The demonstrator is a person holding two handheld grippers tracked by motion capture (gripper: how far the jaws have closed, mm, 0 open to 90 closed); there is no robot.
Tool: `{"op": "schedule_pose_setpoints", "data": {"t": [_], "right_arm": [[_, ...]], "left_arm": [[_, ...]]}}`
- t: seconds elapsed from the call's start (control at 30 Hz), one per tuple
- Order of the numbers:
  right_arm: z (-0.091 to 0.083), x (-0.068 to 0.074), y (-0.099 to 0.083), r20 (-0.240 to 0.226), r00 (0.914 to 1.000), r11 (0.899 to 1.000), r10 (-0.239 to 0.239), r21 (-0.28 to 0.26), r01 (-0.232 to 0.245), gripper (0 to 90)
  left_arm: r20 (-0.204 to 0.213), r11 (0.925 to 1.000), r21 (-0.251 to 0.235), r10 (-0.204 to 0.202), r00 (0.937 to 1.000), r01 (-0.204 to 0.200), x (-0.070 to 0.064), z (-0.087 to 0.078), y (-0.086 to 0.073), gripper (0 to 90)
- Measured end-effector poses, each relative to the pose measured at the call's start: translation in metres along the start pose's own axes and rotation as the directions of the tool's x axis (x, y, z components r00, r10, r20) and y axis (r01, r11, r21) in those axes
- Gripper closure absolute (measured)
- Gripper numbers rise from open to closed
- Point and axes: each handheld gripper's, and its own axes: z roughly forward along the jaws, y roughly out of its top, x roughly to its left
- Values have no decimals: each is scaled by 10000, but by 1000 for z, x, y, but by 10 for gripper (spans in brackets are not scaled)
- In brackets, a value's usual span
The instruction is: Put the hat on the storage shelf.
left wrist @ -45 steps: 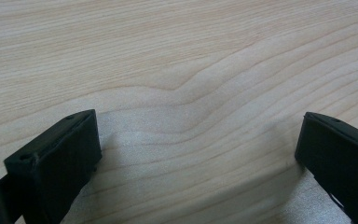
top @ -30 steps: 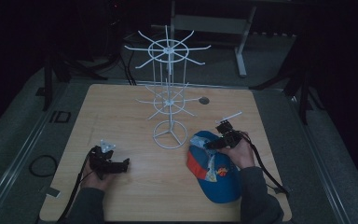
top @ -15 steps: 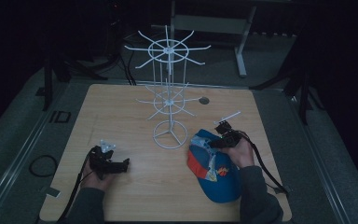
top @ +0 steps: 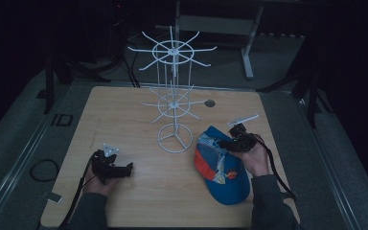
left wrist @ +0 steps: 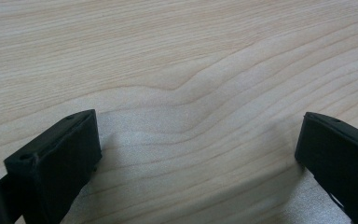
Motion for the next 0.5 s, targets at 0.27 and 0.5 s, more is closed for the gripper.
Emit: {"op": "schedule_pose_setpoints", "data": {"t": [0.27, 0.5], "right_arm": [[-20, 5, 2, 224, 9996, 9951, -163, -969, 184, 876], [-33, 7, 5, 319, 9990, 9883, -305, -1483, 349, 876]], "left_arm": [[-3, 10000, -26, -17, 10000, 17, 0, 0, 0, 2], [2, 10000, -20, -20, 10000, 20, 0, 0, 0, 2]]}}
